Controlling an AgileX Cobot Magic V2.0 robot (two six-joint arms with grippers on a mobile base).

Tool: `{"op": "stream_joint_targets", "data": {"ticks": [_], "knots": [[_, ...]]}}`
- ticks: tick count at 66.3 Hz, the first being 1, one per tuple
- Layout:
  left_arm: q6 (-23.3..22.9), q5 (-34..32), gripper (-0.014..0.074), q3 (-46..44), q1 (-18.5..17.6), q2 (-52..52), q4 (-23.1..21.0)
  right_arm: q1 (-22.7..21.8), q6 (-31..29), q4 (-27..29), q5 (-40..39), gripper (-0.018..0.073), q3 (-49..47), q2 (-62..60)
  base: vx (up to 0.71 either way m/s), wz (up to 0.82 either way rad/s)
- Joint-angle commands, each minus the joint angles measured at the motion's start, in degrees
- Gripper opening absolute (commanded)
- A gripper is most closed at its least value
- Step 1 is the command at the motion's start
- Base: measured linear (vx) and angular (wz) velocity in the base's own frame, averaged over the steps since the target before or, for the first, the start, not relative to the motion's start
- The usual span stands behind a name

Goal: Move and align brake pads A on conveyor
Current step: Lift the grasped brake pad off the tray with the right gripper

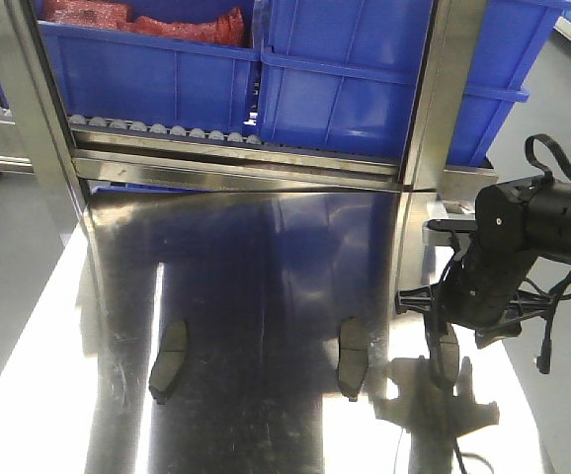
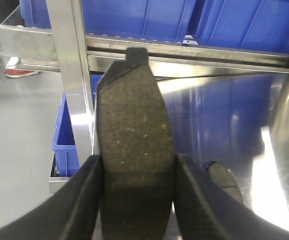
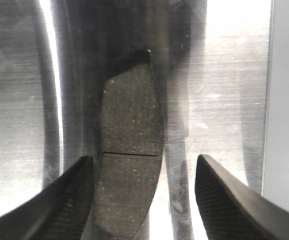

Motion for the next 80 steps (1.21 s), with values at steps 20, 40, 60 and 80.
{"op": "stream_joint_targets", "data": {"ticks": [20,40,60,80], "knots": [[-0.23,-5.22,-0.0006,-1.74,-0.26,0.23,-0.41,-0.24,-0.64,-0.18,-1.46,0.0433,-1.78,0.6,0.0,0.0],[-0.23,-5.22,-0.0006,-1.74,-0.26,0.23,-0.41,-0.24,-0.64,-1.06,-2.68,0.0351,-1.78,1.45,0.0,0.0],[-0.23,-5.22,-0.0006,-1.74,-0.26,0.23,-0.41,-0.24,0.23,-2.51,-3.91,-0.0016,-1.59,0.58,0.0,0.0],[-0.23,-5.22,-0.0006,-1.74,-0.26,0.23,-0.41,-0.19,0.17,-3.67,-9.38,-0.0006,2.73,-10.74,0.0,0.0]]}}
